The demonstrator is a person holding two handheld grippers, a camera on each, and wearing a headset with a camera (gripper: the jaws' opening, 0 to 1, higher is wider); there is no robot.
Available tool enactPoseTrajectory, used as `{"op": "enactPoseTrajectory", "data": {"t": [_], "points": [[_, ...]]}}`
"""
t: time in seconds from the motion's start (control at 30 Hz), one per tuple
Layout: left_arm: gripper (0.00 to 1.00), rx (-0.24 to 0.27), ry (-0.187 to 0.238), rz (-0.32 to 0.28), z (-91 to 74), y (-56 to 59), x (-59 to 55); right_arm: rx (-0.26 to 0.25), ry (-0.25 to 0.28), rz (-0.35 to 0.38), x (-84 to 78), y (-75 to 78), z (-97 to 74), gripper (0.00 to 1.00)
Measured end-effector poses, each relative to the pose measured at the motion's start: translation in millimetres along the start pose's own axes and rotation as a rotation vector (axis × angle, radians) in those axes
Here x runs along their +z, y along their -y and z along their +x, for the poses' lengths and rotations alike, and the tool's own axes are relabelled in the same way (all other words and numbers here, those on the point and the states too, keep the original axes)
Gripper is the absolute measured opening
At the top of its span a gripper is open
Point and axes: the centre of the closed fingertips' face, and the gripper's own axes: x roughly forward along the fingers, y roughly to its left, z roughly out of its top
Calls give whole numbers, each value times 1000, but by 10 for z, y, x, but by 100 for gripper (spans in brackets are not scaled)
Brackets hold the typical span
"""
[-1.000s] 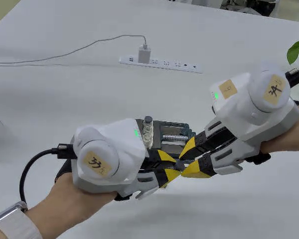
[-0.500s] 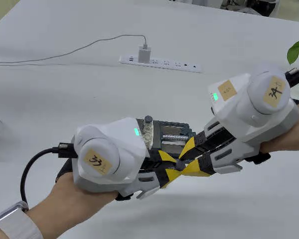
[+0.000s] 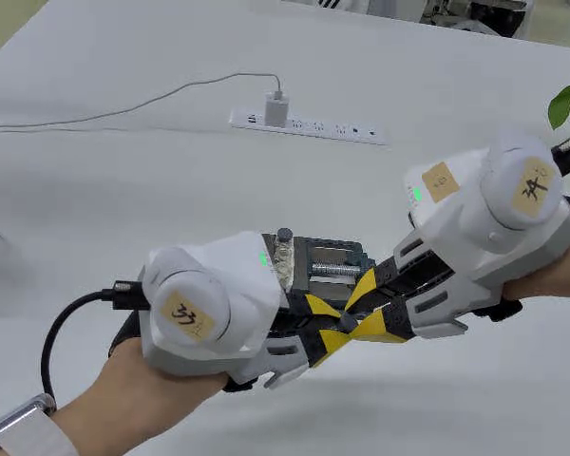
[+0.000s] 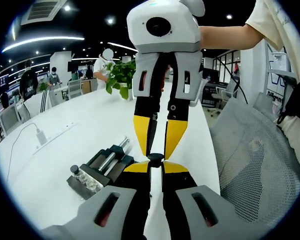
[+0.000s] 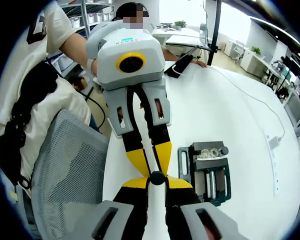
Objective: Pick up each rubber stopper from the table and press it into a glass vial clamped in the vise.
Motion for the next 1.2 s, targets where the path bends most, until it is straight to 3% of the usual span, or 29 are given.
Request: {"op": "enactPoseTrajectory", "data": {"t": [0.2, 0.93, 1.2], "points": [[4, -7, -12, 51, 4, 9, -7, 22, 5, 17, 9, -14, -13, 7], [6, -2, 0, 27, -3, -5, -34, 26, -7, 38, 12, -4, 28, 6], [26, 62, -1, -16, -93, -118, -156, 10, -13, 40, -5, 44, 50, 6]]}}
